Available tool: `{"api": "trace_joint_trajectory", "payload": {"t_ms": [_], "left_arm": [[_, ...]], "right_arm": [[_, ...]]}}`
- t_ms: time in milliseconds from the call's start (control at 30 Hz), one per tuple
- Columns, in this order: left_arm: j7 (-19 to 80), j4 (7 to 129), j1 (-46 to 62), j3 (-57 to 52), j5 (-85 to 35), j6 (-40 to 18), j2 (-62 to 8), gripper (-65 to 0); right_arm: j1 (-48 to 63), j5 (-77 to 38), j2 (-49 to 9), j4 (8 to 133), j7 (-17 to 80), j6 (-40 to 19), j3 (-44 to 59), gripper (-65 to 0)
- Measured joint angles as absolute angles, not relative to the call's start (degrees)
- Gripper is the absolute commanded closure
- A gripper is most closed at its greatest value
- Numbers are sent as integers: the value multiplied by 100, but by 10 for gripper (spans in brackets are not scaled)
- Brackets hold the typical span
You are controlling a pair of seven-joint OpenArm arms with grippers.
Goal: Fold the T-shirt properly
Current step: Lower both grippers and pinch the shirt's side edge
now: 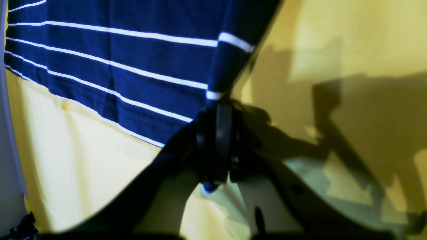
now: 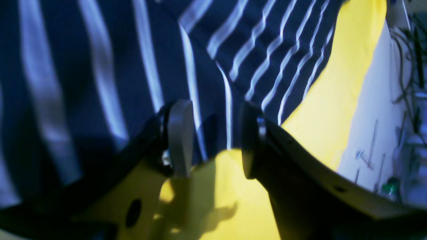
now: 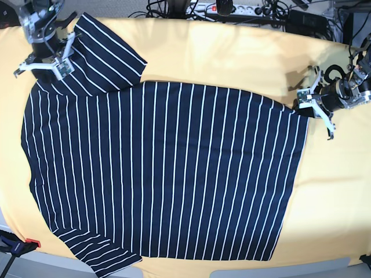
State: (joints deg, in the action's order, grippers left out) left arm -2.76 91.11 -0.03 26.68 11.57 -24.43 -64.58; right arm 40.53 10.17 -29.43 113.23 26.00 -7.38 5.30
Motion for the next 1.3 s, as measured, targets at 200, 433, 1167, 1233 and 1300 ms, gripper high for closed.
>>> {"api": "trace_joint_trajectory", "payload": {"t_ms": [200, 433, 1167, 1233, 1300], "left_arm": [[-283, 9111, -3, 2668, 1160, -2443, -6458, 0], [-281, 9111, -3, 2668, 1160, -2445, -6455, 0], [-255, 9148, -32, 2670, 816, -2464, -6606, 0], [-250, 9238, -32, 2670, 821, -2462, -6687, 0], [-248, 9378, -32, 2670, 812, -2462, -6781, 0]], "right_arm": [[3564, 843, -3111, 10600, 2421, -974, 537, -257], [3216, 447, -3175, 10097, 2244, -1192, 565, -256], [3454, 410, -3568, 10940, 3004, -843, 548, 0], [3616, 412, -3568, 11118, 3006, -836, 642, 0], [3819, 408, -3568, 11345, 3006, -836, 786, 0]]}}
